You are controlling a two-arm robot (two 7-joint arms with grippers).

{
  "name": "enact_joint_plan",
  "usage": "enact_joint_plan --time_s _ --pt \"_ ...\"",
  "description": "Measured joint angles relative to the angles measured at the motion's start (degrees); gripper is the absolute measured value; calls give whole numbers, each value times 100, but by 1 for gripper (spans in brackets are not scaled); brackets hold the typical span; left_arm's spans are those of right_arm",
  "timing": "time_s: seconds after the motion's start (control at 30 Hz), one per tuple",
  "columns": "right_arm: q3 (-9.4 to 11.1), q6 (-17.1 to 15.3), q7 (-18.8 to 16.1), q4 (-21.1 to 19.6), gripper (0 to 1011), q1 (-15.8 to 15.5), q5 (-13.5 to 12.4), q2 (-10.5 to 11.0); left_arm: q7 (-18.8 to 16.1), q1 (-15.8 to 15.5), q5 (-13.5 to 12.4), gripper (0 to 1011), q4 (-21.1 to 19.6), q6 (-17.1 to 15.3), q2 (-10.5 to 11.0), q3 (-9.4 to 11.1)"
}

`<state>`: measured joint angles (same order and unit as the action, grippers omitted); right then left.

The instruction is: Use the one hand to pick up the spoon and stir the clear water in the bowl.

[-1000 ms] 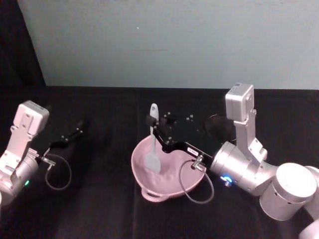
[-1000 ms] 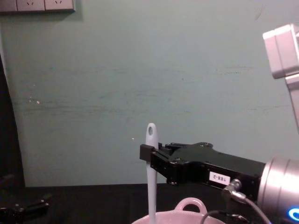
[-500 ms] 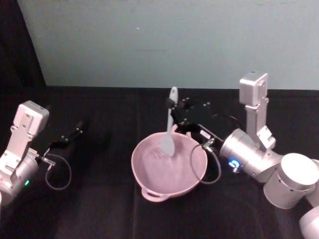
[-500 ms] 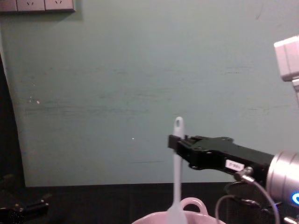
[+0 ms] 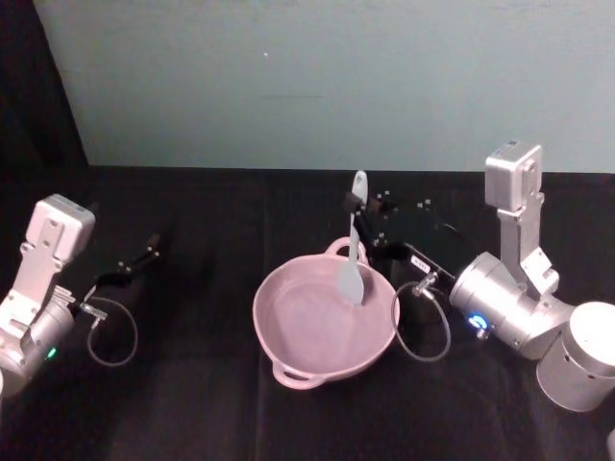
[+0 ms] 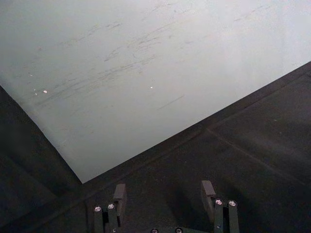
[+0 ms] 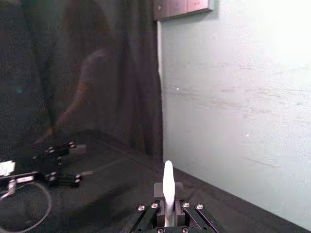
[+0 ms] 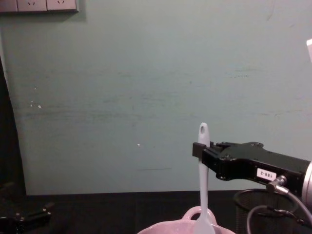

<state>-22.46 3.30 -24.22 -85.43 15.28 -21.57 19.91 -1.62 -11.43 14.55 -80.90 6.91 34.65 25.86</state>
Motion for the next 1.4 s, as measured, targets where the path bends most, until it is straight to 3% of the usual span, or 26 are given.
enact_joint_plan --time_s 0.4,0.83,1.1,1.4 --pt "-254 -114 -201 -531 118 -326 16 53 0 0 0 1005 0 0 0 0" --pt "-456 -45 -267 -259 119 -122 -106 -233 0 0 0 1005 0 0 0 0" --pt "-337 22 -170 145 119 74 -225 -372 0 0 0 1005 0 0 0 -1" --pt "31 70 74 204 119 37 -244 -241 0 0 0 1005 0 0 0 0"
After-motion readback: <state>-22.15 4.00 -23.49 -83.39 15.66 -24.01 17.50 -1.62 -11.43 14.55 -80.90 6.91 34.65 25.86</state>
